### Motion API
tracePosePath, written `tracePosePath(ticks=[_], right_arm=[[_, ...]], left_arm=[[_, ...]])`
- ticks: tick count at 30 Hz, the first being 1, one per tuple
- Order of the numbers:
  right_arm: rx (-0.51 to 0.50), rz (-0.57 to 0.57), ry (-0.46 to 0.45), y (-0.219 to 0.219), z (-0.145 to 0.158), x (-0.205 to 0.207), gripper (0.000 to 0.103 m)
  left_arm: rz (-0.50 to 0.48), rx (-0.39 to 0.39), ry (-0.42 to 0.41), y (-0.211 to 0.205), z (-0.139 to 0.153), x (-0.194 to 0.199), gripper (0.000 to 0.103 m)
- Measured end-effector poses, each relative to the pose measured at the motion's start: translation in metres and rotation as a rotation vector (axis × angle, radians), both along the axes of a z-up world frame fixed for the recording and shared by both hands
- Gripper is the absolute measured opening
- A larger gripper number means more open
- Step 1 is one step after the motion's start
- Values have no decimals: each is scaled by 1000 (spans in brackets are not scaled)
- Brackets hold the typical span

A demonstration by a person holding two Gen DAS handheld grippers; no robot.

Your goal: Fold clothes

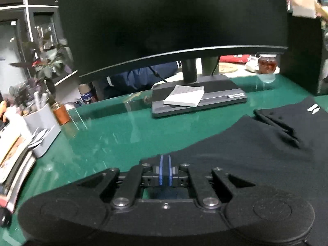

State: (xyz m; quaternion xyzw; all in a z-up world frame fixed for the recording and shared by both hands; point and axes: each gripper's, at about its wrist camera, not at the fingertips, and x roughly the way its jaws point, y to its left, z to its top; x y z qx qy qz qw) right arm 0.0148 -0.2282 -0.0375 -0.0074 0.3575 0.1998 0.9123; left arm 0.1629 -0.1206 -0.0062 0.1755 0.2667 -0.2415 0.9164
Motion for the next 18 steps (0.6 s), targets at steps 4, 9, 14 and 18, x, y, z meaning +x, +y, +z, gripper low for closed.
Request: tracePosePath(ticks=[4, 9, 14, 18], right_arm=[[44, 74, 30, 28, 3, 12, 7], [59, -80, -70, -13, 38, 37, 7], [-29, -323, -69, -65, 38, 127, 7], [-80, -290, -32, -61, 15, 168, 7]], left_arm=[[-16, -13, 57, 46, 2, -34, 7], [-94, -63, 117, 67, 4, -73, 7], [-228, -107, 161, 45, -3, -108, 7], [-265, -72, 184, 45, -18, -118, 9]])
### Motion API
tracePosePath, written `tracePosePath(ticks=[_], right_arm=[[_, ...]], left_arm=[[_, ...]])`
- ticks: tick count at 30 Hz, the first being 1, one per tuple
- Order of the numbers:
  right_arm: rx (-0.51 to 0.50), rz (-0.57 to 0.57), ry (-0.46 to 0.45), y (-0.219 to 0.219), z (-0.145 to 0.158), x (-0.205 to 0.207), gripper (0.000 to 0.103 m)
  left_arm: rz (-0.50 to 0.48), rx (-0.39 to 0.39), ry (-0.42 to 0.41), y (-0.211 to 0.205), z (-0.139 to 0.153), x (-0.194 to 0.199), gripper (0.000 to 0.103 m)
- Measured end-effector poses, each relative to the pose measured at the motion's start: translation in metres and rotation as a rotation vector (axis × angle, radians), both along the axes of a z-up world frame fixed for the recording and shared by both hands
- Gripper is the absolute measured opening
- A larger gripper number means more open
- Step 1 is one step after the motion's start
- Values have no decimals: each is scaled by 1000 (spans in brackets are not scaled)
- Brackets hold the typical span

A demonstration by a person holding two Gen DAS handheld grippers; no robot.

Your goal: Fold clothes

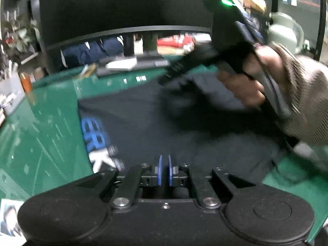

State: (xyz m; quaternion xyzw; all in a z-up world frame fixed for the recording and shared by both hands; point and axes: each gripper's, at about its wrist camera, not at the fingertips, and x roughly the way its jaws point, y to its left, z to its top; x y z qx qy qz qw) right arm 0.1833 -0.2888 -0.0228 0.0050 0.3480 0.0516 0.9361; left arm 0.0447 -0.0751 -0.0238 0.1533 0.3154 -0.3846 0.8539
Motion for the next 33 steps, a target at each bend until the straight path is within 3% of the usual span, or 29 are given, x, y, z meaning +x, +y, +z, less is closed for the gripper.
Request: tracePosePath(ticks=[2, 6, 9, 13, 14, 16, 17, 20, 23, 27, 30, 33], right_arm=[[-37, -10, 34, 4, -11, 7, 7], [-106, -107, -14, -7, -16, -7, 5], [-38, -144, 2, -18, -16, -4, 5], [159, -168, -74, -37, 8, -34, 6], [202, -185, -102, -44, 17, -51, 6], [203, -258, -126, -59, 29, -108, 7], [198, -270, -128, -64, 31, -116, 7], [147, -371, -75, -74, 18, -194, 8], [115, -436, -47, -73, 6, -243, 8], [84, -469, -15, -65, -9, -275, 5], [21, -472, -44, -57, -12, -287, 3], [19, -489, -60, -65, -13, -294, 2]], left_arm=[[5, 0, -4, 7, -1, 0, 9], [29, 13, -37, 20, -2, 4, 16], [67, 24, -55, 29, -1, 6, 27], [175, 52, -84, 38, 2, 18, 26], [185, 34, -80, 43, 6, 19, 25], [189, -6, -71, 45, 14, 19, 25], [186, -20, -73, 43, 18, 19, 25], [148, -34, -79, 29, 21, 13, 25], [99, -30, -69, 12, 17, 4, 26], [128, 40, -84, 1, 0, -4, 26], [164, 52, -107, 5, -6, -8, 27], [221, 57, -138, 8, -9, -8, 34]])
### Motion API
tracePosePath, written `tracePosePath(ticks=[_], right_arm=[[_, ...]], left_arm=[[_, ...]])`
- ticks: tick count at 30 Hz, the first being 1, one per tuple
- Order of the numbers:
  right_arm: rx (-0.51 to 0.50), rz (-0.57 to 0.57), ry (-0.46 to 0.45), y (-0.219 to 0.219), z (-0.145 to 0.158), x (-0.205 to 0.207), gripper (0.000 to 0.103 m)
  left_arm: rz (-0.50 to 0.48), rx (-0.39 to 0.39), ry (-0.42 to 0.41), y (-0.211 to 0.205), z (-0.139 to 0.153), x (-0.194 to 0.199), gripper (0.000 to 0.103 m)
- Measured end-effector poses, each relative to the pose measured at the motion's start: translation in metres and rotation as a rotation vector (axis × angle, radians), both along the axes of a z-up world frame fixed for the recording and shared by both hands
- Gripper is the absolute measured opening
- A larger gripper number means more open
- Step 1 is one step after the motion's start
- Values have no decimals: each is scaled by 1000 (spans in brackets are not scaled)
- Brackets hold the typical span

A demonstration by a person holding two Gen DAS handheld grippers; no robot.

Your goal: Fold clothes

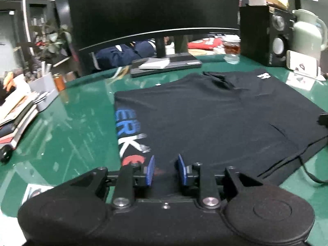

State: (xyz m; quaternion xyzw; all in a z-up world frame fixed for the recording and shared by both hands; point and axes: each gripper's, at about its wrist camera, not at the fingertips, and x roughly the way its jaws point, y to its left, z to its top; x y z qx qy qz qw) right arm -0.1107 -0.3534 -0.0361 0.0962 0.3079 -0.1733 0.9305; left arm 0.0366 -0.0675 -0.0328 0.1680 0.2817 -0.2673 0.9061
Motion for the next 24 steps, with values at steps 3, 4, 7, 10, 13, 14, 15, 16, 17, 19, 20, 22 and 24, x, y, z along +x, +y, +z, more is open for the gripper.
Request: tracePosePath(ticks=[3, 4, 7, 10, 13, 14, 15, 16, 17, 19, 20, 22, 24], right_arm=[[18, -6, -17, -10, -2, -4, 2], [40, -1, -27, -16, -4, -4, 2], [58, 0, -43, -18, -2, -6, 5], [83, 50, -110, -12, 6, -8, 11], [160, 133, -133, -7, 8, 2, 10], [158, 151, -109, -5, 6, 9, 10], [155, 170, -82, -2, 3, 17, 10], [158, 181, -62, -3, 0, 20, 8], [161, 190, -44, -5, -3, 23, 7], [153, 207, -33, -14, -3, 22, 4], [151, 209, -30, -15, -3, 22, 3], [149, 218, -22, -21, -2, 20, 1], [141, 229, -3, -27, 0, 18, 1]], left_arm=[[55, 33, -24, -4, 1, -1, 38], [69, 45, -30, -7, 2, -2, 37], [120, 87, -61, -17, 10, -8, 33], [129, 15, -53, -27, 22, -15, 33], [136, 4, -27, -45, 16, -16, 33], [149, 14, -16, -49, 12, -15, 33], [161, 16, -10, -50, 8, -14, 33], [183, 8, -13, -49, 4, -13, 34], [195, 3, -12, -47, 4, -13, 34], [239, -16, 3, -41, 4, -10, 34], [249, -26, 6, -39, 3, -10, 34], [260, -43, -4, -35, 1, -12, 36], [269, -51, -13, -34, 0, -14, 36]])
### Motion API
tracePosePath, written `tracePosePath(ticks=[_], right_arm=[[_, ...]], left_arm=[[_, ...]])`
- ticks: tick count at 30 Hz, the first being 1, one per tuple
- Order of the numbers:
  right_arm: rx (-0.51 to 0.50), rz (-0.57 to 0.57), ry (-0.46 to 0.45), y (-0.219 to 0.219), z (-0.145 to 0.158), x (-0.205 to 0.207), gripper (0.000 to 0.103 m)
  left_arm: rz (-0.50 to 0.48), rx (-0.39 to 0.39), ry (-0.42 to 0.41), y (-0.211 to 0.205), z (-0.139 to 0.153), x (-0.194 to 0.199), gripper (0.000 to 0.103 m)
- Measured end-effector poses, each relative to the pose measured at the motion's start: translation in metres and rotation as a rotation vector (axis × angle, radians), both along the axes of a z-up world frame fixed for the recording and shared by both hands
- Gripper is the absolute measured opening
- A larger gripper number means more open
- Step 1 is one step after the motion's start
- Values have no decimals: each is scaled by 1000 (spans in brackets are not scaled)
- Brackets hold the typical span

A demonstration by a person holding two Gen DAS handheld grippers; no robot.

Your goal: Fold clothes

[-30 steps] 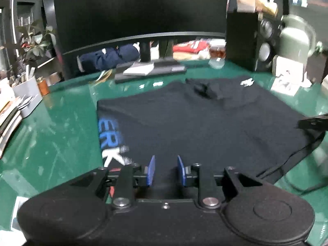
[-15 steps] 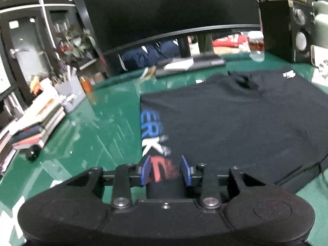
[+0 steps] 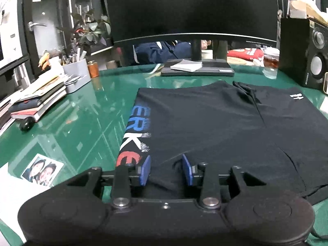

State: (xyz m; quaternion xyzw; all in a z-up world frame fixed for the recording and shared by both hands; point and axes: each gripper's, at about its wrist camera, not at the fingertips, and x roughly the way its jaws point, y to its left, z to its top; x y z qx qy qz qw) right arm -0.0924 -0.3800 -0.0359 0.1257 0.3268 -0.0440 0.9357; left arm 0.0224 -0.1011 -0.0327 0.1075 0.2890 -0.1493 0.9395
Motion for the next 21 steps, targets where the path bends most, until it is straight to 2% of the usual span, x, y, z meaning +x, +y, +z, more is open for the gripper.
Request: tracePosePath(ticks=[4, 6, 8, 9, 10, 13, 17, 19, 21], right_arm=[[-4, 14, 9, -3, 1, -6, 1], [40, 2, 17, -5, 3, -13, 5], [91, -39, 3, -10, 6, -19, 7], [83, -78, -14, -13, 9, -20, 7], [71, -119, -33, -15, 12, -20, 7], [-1, -225, -75, -19, 18, -10, 8], [-119, -252, -49, -7, 15, 23, 8], [-140, -243, -21, -2, 12, 31, 8], [-183, -259, 58, 6, 1, 44, 8]], left_arm=[[5, -3, -10, 3, 0, -5, 38], [2, 2, 3, 5, 3, -4, 38], [-2, -6, 44, 5, 10, 0, 34], [-38, -17, 47, 2, 15, 0, 33], [-83, -30, 48, -2, 20, -2, 33], [-324, -87, 53, -27, 33, -16, 33], [-633, -126, 79, -64, 28, -37, 33], [-712, -114, 103, -74, 21, -38, 33], [-746, -96, 139, -78, 15, -35, 33]])
